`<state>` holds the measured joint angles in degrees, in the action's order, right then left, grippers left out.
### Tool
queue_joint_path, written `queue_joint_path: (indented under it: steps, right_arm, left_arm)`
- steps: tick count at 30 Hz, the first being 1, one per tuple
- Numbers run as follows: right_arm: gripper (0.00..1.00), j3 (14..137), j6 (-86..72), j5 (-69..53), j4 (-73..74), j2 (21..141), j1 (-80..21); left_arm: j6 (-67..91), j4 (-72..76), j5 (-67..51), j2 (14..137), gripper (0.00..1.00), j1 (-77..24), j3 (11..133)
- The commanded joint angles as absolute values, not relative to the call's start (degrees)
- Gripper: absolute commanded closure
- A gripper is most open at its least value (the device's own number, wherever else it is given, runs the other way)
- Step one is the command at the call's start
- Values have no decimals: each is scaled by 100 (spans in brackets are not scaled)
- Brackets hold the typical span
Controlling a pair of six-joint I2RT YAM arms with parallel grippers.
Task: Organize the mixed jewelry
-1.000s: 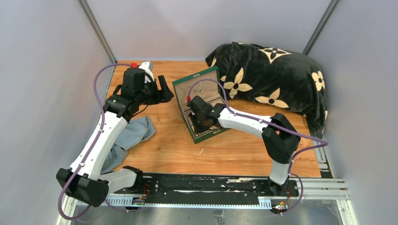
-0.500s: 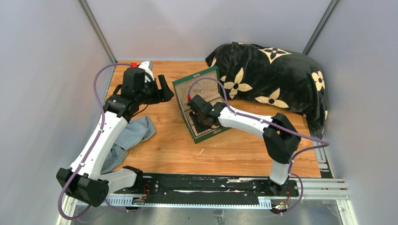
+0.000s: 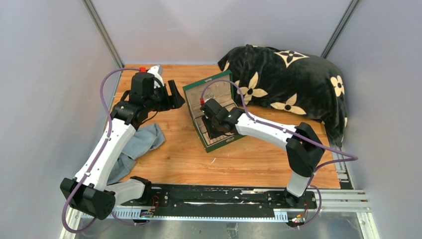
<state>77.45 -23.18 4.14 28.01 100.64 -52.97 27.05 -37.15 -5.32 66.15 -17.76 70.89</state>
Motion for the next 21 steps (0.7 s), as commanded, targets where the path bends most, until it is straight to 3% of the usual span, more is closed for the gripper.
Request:
queue_joint_path:
  steps: [1,21]
  right_arm:
    - [69,7628,-2390,607,2820,9795,-5238]
    - [70,7543,-2485,201,2815,10167,-5247]
  left_arm:
    - [2742,-3638,-579,6557,23,-1740,7033]
    - [2716,-3697,-551,6451,23,-1740,6990]
